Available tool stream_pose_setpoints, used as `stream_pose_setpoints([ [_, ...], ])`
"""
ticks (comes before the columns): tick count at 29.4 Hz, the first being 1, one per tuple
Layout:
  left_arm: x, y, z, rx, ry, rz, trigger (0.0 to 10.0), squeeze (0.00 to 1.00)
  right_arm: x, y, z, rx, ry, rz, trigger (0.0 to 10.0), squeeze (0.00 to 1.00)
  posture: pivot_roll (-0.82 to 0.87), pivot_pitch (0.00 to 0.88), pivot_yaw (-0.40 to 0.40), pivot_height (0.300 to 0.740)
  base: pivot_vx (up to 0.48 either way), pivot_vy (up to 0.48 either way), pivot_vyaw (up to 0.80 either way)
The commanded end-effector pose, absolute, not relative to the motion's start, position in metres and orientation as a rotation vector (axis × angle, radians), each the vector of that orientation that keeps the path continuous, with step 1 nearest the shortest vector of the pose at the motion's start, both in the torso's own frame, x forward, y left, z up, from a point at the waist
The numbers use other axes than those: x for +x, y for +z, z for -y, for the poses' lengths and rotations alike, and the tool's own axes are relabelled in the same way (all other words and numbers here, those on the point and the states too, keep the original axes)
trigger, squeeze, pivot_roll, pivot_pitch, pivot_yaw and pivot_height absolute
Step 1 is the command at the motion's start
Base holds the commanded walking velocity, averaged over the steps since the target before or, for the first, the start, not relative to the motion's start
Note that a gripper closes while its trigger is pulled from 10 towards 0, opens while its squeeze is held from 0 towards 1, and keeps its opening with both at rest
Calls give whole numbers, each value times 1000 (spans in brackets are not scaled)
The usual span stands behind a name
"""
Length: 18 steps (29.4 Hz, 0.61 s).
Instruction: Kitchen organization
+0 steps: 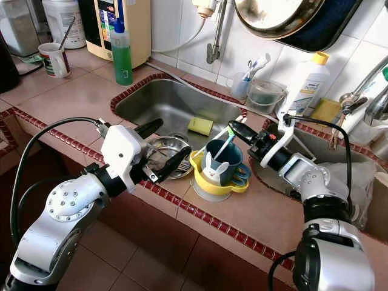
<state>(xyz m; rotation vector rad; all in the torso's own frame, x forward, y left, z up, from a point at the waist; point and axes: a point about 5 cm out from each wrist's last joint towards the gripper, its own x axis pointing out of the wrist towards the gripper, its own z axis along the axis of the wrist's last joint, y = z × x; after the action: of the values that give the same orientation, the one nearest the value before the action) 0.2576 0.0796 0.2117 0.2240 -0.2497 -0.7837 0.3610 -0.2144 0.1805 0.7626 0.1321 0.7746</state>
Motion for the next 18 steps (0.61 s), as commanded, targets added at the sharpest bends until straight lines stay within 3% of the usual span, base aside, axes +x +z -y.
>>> stream_pose_setpoints([
  [1,259,215,-76,231,-796,271,10000,0,363,196,221,728,779,-88,10000,0,177,0,-148,740,0,0,0],
  [18,268,214,-86,206,-759,257,10000,0,367,257,216,745,881,80,10000,0,170,0,-136,740,0,0,0],
])
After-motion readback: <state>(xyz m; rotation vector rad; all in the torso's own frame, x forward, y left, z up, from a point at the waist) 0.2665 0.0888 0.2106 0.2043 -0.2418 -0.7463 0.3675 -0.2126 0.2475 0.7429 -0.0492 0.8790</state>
